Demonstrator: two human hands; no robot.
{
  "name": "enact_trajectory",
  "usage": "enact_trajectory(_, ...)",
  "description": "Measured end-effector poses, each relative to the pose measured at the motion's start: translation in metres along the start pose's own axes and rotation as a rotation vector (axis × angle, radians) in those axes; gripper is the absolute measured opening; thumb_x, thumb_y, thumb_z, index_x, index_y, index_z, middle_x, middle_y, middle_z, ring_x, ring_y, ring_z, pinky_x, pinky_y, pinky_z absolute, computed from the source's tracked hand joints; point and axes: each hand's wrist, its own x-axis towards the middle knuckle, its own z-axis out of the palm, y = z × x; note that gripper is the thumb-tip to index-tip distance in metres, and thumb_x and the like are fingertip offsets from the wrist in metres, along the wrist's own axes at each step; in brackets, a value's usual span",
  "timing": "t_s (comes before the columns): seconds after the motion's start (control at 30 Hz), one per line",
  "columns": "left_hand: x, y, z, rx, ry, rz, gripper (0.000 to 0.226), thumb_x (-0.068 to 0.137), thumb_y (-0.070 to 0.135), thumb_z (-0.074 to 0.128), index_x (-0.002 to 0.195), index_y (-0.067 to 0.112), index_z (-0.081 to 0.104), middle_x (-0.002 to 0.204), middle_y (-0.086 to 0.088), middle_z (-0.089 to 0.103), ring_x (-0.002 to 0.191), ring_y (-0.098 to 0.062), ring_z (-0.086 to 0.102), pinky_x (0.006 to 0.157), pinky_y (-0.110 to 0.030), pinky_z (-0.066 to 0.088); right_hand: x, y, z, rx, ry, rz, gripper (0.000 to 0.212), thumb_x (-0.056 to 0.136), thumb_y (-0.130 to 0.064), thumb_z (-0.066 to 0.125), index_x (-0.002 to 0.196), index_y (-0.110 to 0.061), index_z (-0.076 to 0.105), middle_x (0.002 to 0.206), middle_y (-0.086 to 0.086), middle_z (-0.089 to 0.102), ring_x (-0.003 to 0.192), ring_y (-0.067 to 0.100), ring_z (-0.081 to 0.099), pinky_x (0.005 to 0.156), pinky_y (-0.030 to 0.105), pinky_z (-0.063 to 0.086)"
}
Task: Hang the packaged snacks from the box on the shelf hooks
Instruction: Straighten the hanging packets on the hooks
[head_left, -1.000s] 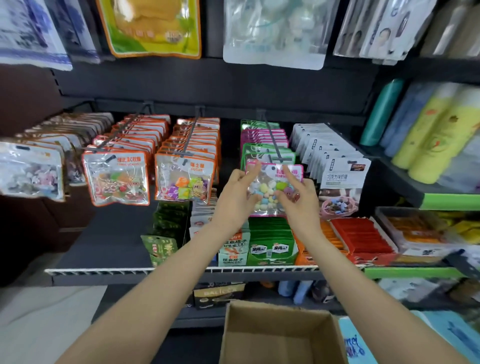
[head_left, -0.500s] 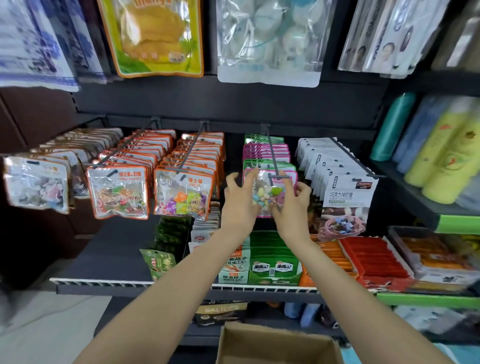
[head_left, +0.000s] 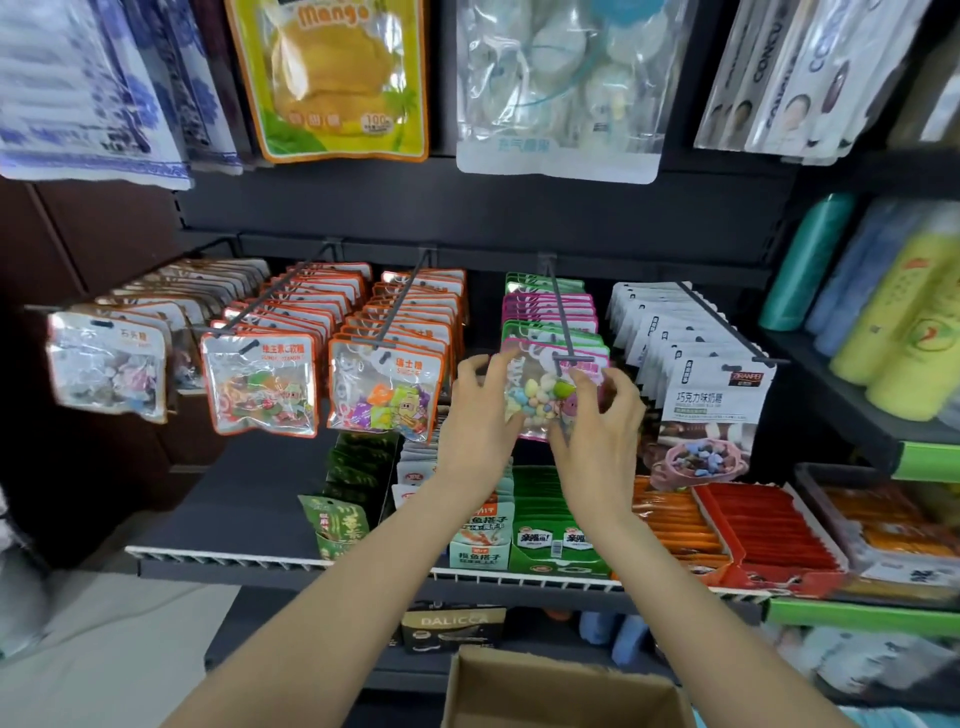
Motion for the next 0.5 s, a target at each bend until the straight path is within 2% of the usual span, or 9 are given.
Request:
enact_trajectory(0.07,-0.012,-0.008,-0.017,0.035,0.037,0.061,0.042,0.091,0.017,0.058,0.13,0.019,0.045,0.128,-0.002,0.043,0.111,-0.018,0.05,0.07,-0.026,0.048,-0.014,-0.011,-0.004,0.071,-0.048,-0.014,0.042,0.082,-0.013,0.067,0.122,-0.013,0.052,0.126,0.011,0.043,0.117,0.027,0.043,0.083,0.037,0.051)
enact_trajectory(0.13,-0.024,-0.02,-0.038,0.046,0.028,0.084,0.027,0.094,0.022,0.051,0.122,0.018,0.052,0.117,0.001,0.054,0.101,-0.015,0.056,0.072,-0.031,0.051,-0.025,-0.027,-0.004,0.175,-0.176,-0.044,0.032,0.09,-0.015,0.058,0.121,-0.014,0.055,0.121,0.005,0.048,0.115,0.022,0.046,0.085,0.033,0.047)
enact_trajectory(0.23,-0.039,-0.048,-0.076,0.037,0.029,0.035,0.019,0.095,0.026,0.05,0.11,0.02,0.059,0.098,0.005,0.064,0.085,-0.014,0.061,0.071,-0.035,0.051,-0.037,-0.065,0.003,0.308,-0.295,-0.109,0.026,0.093,-0.014,0.052,0.119,-0.016,0.058,0.112,-0.001,0.052,0.106,0.015,0.052,0.086,0.029,0.045)
enact_trajectory(0.33,-0.046,-0.091,-0.119,-0.079,0.102,-0.055,0.011,0.093,0.024,0.054,0.099,0.02,0.062,0.079,0.004,0.065,0.07,-0.014,0.061,0.065,-0.036,0.051,-0.044,-0.119,0.017,0.37,-0.375,-0.164,0.028,0.094,-0.014,0.049,0.12,-0.017,0.057,0.114,-0.003,0.05,0.108,0.015,0.052,0.09,0.031,0.044)
enact_trajectory(0.43,-0.051,-0.141,-0.167,-0.14,0.215,-0.118,0.009,0.092,0.019,0.055,0.095,0.018,0.064,0.079,0.002,0.067,0.072,-0.012,0.062,0.068,-0.031,0.05,-0.048,-0.181,0.033,0.4,-0.439,-0.196,0.029,0.096,-0.016,0.047,0.123,-0.017,0.056,0.121,-0.002,0.051,0.115,0.016,0.049,0.098,0.028,0.039)
enact_trajectory(0.5,-0.054,-0.175,-0.2,-0.13,0.286,-0.15,0.007,0.091,0.018,0.056,0.095,0.017,0.062,0.081,0.001,0.067,0.072,-0.013,0.061,0.068,-0.029,0.047,-0.051,-0.224,0.045,0.421,-0.439,-0.218,0.031,0.095,-0.015,0.047,0.125,-0.019,0.055,0.124,-0.004,0.051,0.115,0.013,0.048,0.097,0.022,0.036)
